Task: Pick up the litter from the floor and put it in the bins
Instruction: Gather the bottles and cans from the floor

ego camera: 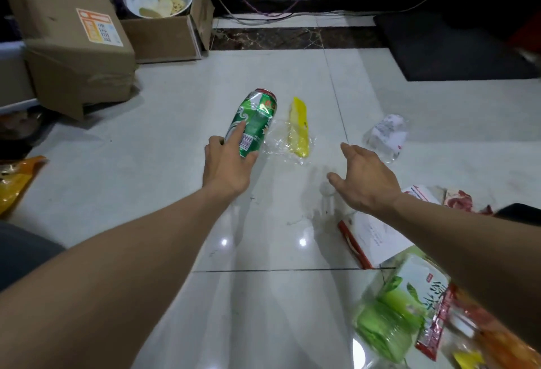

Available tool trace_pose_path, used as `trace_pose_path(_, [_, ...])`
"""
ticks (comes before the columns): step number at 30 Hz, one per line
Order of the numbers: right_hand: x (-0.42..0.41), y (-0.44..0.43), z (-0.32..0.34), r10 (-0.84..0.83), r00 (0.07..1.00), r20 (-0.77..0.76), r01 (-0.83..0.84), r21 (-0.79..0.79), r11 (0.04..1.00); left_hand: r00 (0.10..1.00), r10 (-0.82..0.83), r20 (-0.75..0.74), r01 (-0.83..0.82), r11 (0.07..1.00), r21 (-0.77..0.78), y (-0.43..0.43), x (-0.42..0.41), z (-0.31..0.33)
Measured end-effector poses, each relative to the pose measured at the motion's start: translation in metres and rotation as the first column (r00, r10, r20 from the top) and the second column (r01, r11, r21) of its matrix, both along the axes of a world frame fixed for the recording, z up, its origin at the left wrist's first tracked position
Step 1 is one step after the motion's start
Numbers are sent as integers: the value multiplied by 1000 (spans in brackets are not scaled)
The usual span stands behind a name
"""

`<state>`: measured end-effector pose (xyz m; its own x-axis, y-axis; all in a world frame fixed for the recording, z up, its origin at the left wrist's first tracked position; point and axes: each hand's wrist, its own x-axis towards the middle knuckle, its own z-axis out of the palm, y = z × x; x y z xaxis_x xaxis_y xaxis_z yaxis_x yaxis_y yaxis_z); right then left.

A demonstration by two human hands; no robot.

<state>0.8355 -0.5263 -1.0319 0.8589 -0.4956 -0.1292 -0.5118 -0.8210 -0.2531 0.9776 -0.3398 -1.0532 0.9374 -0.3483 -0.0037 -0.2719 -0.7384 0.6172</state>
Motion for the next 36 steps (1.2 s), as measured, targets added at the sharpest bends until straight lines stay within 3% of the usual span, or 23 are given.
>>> trace_pose_path(7, [-21,-42,2,-183,981,71,174,113,978,997,-56,54,58,997,-42,-54,-34,10])
trace_pose_path(14, [-16,-75,-12,-417,904,93,377,287,881,995,-85,47,88,993,-74,-94,-53,-1])
trace_pose_path(19, [-2,-83,-30,-542,835,92,456,437,775,995,-92,43,95,993,-73,-104,-56,-15])
trace_pose_path(25, [15,-88,-52,-781,623,41,584,640,499,994,-98,37,102,989,-108,-102,-54,-30])
trace_pose_path(36, [37,-84,-73,-867,498,13,627,685,370,996,-79,33,82,992,-100,-83,-45,-42])
